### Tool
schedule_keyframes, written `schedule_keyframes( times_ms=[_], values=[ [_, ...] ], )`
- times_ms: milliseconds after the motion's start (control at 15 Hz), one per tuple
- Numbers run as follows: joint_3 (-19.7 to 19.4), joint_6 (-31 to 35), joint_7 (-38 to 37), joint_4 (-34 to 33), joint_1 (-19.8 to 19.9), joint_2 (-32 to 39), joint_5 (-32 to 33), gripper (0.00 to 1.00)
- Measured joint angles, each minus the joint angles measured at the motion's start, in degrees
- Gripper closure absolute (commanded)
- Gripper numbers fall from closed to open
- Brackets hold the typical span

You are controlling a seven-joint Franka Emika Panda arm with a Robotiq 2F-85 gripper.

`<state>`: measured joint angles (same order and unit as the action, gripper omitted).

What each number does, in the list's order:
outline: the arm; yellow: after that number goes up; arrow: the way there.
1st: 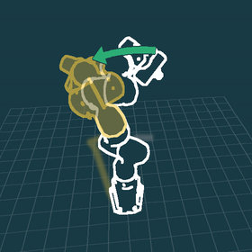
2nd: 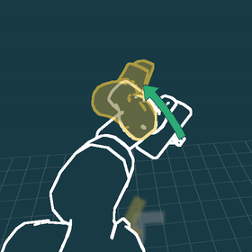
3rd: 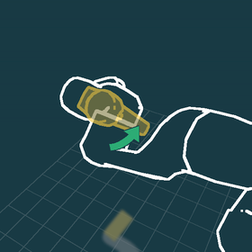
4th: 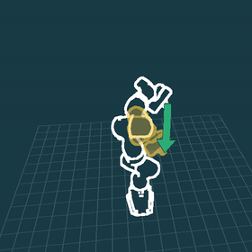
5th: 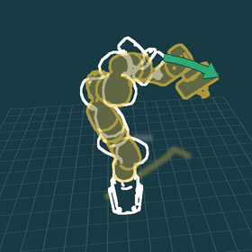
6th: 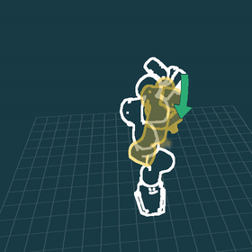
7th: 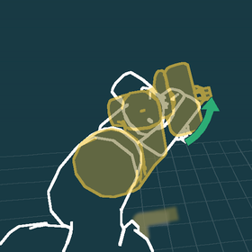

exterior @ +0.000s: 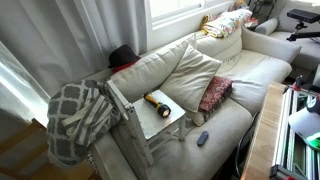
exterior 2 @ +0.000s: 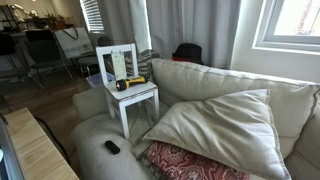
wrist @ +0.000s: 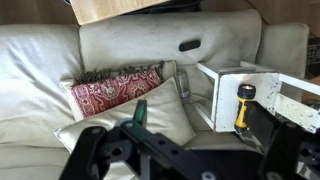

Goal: Turn off the torch, then put the torch upright

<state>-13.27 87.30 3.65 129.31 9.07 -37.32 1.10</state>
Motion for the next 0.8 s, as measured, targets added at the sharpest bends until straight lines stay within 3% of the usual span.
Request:
schedule_keyframes(
  times_ms=[467, 800],
  values=[
    [0.2, 1.1, 1.5, 0.3, -0.7, 0.5, -1.6, 0.0],
    [5.3, 13.1, 6.8, 4.3, -8.7, 5.8, -10.9, 0.0]
  ],
)
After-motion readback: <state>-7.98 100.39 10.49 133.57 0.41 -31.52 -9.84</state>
